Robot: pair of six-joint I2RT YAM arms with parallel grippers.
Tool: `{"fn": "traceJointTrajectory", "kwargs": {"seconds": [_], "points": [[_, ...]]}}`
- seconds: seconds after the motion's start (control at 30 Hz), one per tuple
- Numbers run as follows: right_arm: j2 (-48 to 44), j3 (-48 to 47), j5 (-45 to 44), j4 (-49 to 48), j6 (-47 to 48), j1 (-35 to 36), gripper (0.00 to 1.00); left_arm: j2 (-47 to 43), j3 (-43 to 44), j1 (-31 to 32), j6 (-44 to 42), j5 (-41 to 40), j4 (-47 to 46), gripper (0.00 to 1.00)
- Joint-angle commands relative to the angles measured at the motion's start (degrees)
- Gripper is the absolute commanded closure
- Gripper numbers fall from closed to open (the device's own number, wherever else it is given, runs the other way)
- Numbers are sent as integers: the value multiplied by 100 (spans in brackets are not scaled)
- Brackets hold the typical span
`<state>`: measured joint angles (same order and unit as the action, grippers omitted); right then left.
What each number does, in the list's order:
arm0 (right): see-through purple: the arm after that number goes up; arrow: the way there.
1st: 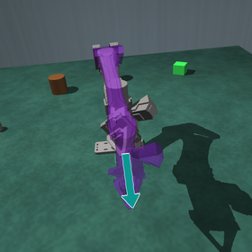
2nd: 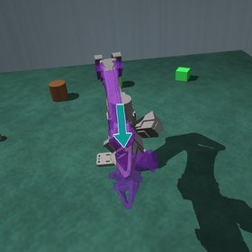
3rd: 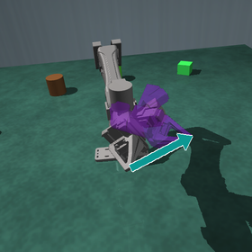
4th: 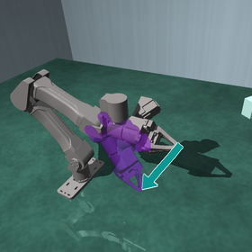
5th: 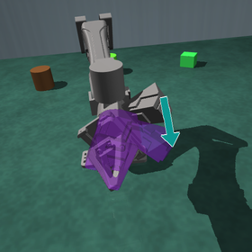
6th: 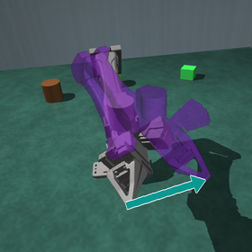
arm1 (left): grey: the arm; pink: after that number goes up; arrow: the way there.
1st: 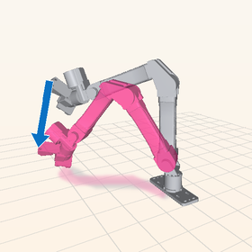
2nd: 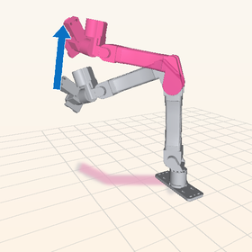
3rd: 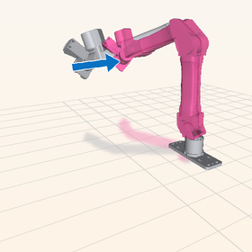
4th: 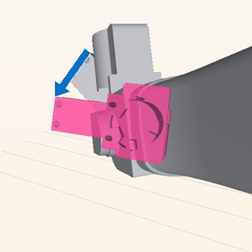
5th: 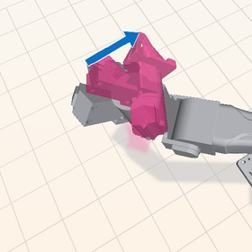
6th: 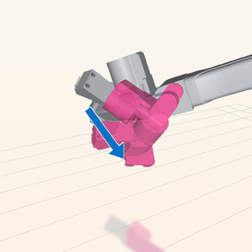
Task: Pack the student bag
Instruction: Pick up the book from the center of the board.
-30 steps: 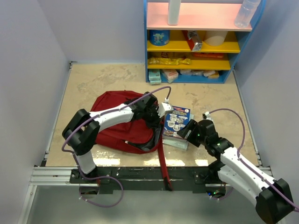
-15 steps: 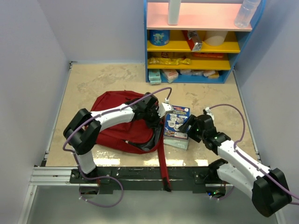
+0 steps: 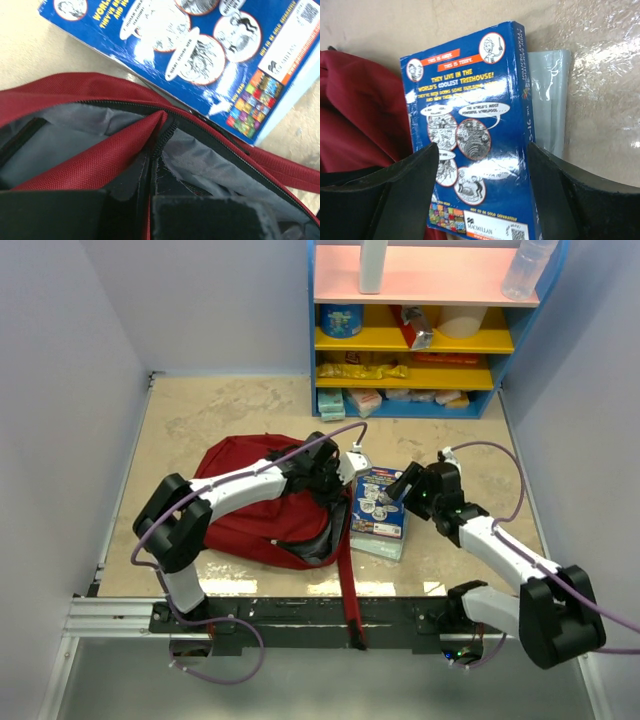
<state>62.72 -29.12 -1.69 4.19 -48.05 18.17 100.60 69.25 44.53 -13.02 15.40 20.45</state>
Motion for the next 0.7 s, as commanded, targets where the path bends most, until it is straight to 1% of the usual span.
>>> {"fn": "traceJointTrajectory", "kwargs": {"seconds": [0.0,0.2,0.27,0.37,0.4,0.47,0.57,0.67], "points": [[407,-199,397,-717,279,-156,27,249,431,-68,18,-143,-419,100],[732,-50,634,-1042,288,-200,27,311,387,-59,27,-116,-489,100],[847,81,775,-1323,253,-209,28,338,361,-68,53,-90,-515,100],[1137,249,1135,-1666,165,-209,29,373,370,-50,89,-55,-550,100],[1207,310,1406,-1797,86,-218,30,399,370,-59,97,-54,-577,100],[1330,495,1671,-2219,-11,-200,31,434,413,-50,132,-46,-568,100],[1278,671,2119,-2615,-230,-200,32,470,431,-6,133,-54,-559,100],[972,847,2576,-3019,-598,-209,32,531,457,20,141,-54,-533,100]]}}
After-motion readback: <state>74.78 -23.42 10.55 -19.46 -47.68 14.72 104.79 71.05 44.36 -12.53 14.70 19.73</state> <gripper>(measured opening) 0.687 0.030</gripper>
